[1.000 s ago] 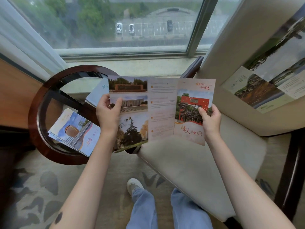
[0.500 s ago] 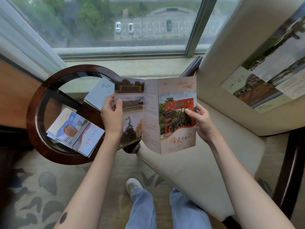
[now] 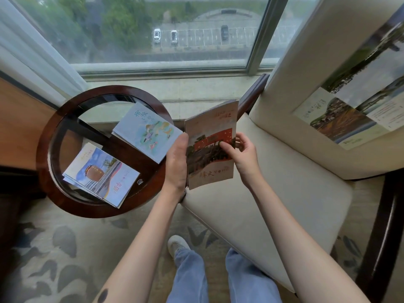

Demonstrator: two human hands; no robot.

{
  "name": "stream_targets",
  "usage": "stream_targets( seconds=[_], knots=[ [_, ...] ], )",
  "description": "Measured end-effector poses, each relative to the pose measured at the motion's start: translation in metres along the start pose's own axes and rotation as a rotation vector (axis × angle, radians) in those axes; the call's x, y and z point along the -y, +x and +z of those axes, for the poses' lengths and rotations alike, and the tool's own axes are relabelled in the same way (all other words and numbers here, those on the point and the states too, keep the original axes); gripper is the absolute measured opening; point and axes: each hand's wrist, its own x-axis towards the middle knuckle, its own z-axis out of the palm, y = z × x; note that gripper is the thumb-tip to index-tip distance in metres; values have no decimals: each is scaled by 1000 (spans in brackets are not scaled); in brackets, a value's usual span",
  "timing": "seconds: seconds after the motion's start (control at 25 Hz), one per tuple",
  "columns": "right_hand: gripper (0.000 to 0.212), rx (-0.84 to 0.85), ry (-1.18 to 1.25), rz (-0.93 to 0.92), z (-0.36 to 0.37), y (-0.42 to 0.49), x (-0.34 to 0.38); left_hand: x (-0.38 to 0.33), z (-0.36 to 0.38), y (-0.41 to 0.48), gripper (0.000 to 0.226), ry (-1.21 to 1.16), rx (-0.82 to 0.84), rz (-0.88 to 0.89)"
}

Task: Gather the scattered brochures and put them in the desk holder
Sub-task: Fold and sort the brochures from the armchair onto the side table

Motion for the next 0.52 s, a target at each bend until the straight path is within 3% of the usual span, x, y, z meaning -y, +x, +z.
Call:
stream_targets(
  seconds=[0.12,0.32,0.4,0.52],
  knots=[
    [41,-71,-63,-16,4,0,3,1,-1,-2,10,101,-26,47],
    [64,-55,-95,-111,9,5,22,-6,-17,3,16,264,-107,80],
    [53,13,3,-97,16,11,35,-10,-25,3,16,294,-114,94],
    [16,90,78,-105,35,19,47,-17,-43,1,16,251,-158,70]
  ],
)
